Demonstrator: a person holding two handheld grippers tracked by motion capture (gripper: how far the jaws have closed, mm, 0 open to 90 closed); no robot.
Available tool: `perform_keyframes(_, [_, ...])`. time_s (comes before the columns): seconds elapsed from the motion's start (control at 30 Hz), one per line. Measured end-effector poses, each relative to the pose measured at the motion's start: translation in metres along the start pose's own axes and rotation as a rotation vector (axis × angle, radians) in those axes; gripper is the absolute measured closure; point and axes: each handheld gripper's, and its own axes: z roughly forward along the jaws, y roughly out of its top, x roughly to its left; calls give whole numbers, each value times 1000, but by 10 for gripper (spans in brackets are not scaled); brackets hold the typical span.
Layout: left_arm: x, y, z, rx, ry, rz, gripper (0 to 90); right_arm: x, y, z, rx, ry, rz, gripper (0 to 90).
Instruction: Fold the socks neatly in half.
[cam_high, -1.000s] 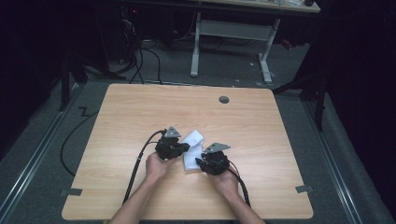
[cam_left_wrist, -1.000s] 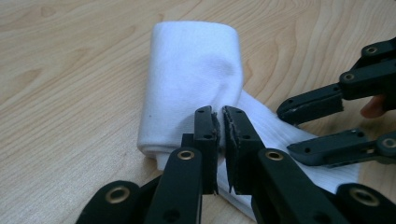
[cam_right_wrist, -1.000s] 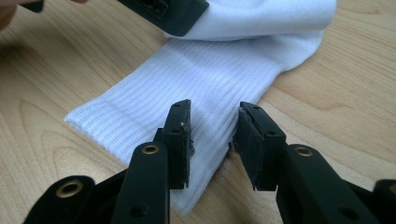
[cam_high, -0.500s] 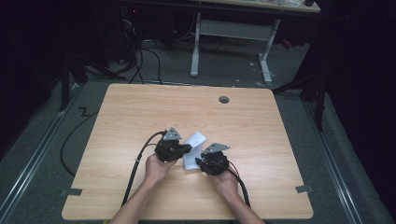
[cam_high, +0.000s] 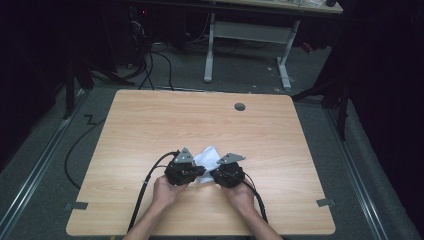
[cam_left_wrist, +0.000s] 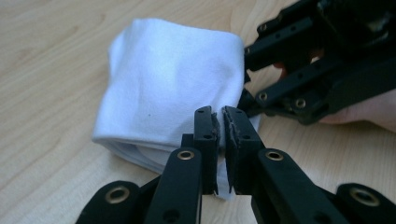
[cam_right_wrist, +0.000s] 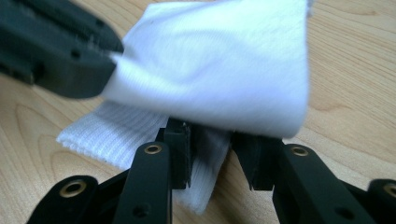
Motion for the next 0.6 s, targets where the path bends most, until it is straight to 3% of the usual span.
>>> perform_keyframes(0.1, [1,-4,3,10,6,-16,841,0,0,0,-1,-2,1,671])
perform_keyframes(0.23, [-2,-5,8,41,72,14,842,1,0,0,-2,-4,3,671])
perform_keyframes(0.6, [19,-2,19,22,77,-75,843,0,3,5,-11,-27,24,670])
